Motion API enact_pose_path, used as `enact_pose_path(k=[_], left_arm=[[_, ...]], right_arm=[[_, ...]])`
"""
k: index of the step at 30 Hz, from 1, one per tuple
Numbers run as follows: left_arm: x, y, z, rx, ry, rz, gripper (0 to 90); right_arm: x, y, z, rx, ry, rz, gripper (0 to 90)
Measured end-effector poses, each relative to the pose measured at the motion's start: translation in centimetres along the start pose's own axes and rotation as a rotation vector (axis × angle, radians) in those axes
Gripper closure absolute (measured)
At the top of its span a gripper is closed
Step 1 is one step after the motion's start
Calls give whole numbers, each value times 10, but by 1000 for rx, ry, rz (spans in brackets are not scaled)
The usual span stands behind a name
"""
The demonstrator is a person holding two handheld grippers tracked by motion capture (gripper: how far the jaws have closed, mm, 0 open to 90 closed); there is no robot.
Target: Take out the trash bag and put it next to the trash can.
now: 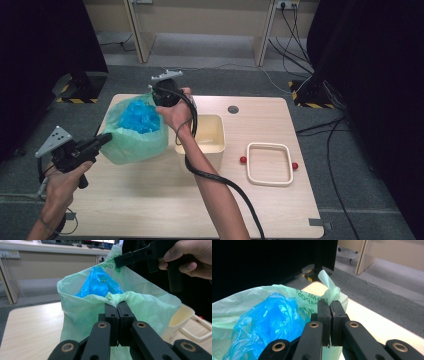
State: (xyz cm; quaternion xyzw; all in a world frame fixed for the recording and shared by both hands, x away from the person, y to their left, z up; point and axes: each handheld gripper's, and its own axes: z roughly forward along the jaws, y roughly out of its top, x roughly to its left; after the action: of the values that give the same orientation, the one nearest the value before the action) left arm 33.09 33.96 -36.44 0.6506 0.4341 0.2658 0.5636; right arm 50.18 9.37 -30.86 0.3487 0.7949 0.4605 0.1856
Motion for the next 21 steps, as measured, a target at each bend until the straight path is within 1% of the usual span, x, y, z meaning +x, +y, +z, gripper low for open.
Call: enact_pose_path(k=[1, 4, 8, 10, 13, 17, 21], left_arm=[[0, -4, 1, 10, 0, -3, 883], [2, -16, 5, 34, 2, -15, 882], [5, -29, 10, 66, 6, -30, 882], [5, -34, 13, 80, 4, -31, 879], [6, -40, 17, 104, 18, -17, 874], [10, -49, 22, 132, 27, -35, 871], [14, -56, 25, 160, 34, -38, 868]], right_arm=[[1, -4, 4, 10, -1, -4, 884], [3, -16, 14, 55, -25, -24, 884], [5, -28, 24, 94, -31, -28, 882], [6, -31, 29, 115, -39, -37, 882], [8, -35, 34, 141, -55, -57, 879], [11, -40, 40, 179, -67, -70, 874], [10, -45, 45, 213, -69, -71, 864]])
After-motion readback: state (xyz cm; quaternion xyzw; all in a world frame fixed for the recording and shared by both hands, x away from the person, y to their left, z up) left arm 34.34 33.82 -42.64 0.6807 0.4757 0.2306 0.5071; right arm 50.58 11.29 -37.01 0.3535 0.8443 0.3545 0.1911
